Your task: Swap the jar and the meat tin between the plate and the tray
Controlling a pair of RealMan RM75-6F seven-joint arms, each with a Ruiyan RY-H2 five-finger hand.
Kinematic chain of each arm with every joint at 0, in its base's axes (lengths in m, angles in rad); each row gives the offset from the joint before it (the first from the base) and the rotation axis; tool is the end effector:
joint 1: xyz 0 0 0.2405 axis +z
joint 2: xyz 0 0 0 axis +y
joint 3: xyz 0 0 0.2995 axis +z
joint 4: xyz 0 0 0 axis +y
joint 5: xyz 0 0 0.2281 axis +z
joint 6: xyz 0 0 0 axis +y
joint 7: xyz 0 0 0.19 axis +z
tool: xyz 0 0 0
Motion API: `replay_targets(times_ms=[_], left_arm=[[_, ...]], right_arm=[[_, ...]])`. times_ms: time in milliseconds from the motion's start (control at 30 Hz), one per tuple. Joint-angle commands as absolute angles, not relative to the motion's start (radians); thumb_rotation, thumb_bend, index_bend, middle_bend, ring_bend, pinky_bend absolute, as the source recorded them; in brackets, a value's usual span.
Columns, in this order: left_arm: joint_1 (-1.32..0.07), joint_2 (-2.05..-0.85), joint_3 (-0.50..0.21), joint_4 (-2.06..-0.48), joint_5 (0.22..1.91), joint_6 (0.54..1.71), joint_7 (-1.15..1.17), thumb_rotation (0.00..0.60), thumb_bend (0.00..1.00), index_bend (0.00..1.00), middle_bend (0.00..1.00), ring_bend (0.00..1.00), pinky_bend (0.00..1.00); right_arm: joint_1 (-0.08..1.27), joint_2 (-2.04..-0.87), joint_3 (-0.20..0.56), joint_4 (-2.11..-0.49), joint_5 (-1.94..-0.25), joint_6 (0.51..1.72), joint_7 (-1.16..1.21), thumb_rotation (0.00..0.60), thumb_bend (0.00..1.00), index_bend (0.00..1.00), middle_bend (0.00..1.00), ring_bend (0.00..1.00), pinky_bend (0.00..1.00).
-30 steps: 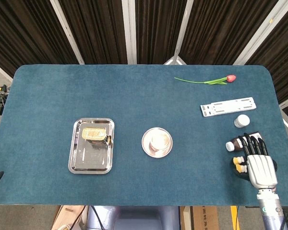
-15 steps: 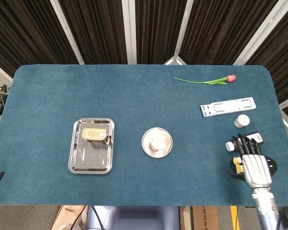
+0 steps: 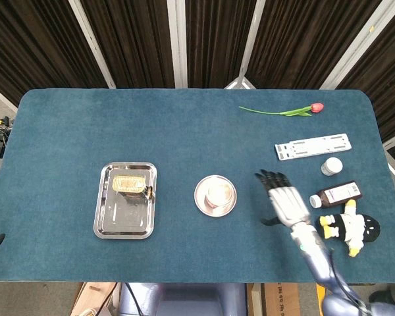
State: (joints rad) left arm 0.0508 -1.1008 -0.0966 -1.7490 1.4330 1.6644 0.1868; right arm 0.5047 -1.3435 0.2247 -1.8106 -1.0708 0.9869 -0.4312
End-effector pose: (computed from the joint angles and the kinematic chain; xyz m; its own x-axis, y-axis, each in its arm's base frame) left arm -0.3539 0.1892 0.1992 0.4723 -0.1376 0.8706 0.8745 0.1971 -0.4433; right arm -0.2081 -0.3568 0.0128 0.3460 -0.3265 0.8796 -0.9324 -0.2239 0.2837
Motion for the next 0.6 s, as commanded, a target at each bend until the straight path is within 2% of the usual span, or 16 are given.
replay_targets(times_ms=[33, 233, 433, 600], left_arm=[[0.05, -1.099, -0.099, -1.75, 1.427, 1.66, 0.184, 0.6, 0.13, 0.14, 0.0, 0.0, 0.0], [0.048, -1.095, -0.104, -1.751, 1.413, 1.654, 0.177, 0.6, 0.13, 0.14, 0.0, 0.0, 0.0], [0.047, -1.09, -0.113, -1.752, 1.396, 1.65, 0.168, 0.6, 0.13, 0.14, 0.0, 0.0, 0.0], [0.048, -1.086, -0.116, -1.754, 1.39, 1.649, 0.16, 0.6, 0.13, 0.14, 0.0, 0.0, 0.0]], right_arm=[[0.604, -1.428, 0.263, -1.801, -0.936, 0.928, -0.52, 0.6, 0.0, 0.0, 0.0, 0.0, 0.0], [0.725, -1.526, 0.276, -1.73, -0.777, 0.923, -0.62, 0.6, 0.0, 0.0, 0.0, 0.0, 0.0], [0.8, -1.581, 0.283, -1.684, -0.689, 0.94, -0.662, 0.6, 0.0, 0.01, 0.01, 0.01, 0.0], [0.827, -1.614, 0.277, -1.659, -0.672, 0.992, -0.673, 0.6, 0.0, 0.1, 0.11, 0.14, 0.0]])
